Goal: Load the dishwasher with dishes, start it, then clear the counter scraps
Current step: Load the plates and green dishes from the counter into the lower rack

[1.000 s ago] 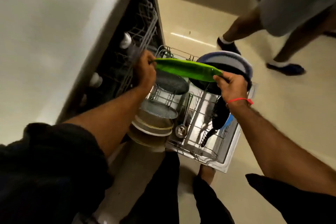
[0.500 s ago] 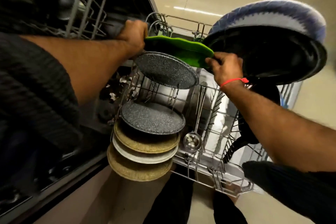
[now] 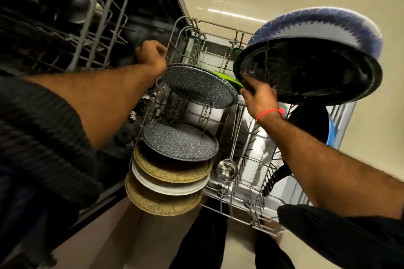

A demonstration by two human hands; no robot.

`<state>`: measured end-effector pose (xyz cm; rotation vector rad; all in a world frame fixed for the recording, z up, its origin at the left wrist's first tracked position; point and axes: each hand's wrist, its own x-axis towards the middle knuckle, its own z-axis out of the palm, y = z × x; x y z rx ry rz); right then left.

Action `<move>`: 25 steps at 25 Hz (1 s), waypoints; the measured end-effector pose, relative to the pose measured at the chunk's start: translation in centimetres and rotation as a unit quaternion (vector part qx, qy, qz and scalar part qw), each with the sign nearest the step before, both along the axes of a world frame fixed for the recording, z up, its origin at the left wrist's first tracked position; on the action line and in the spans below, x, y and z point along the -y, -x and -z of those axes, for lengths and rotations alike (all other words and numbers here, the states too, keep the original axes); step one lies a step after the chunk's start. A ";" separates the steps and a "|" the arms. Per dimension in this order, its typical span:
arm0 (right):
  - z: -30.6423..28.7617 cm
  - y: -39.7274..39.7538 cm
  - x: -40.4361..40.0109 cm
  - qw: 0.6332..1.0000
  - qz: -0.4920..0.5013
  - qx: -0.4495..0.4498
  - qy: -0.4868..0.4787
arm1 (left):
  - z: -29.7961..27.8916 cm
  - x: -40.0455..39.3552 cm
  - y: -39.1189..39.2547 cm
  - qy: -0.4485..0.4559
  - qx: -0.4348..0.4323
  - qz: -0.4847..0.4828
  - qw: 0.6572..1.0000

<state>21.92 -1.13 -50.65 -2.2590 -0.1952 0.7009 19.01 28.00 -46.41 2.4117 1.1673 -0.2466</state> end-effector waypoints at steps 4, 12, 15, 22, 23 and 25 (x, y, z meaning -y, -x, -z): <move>-3.6 1.5 2.1 0.999 0.030 0.009 -0.009 | -3.4 6.2 5.4 -0.042 0.107 -0.040 0.993; -17.7 10.2 6.9 0.990 -0.004 -0.026 -0.137 | -17.3 18.9 18.7 -0.010 0.215 0.003 0.977; -26.3 14.5 7.3 0.982 -0.054 -0.043 -0.177 | -25.8 22.8 24.4 -0.033 0.235 -0.017 0.971; -43.0 28.1 3.6 0.920 -0.274 -0.029 -0.280 | -40.1 28.5 41.5 -0.156 0.320 -0.152 0.922; -44.8 30.6 2.9 0.903 -0.314 -0.037 -0.291 | -41.6 28.9 44.5 -0.181 0.323 -0.183 0.911; -48.1 35.9 1.3 0.861 -0.399 -0.046 -0.311 | -44.3 29.8 51.0 -0.222 0.327 -0.256 0.882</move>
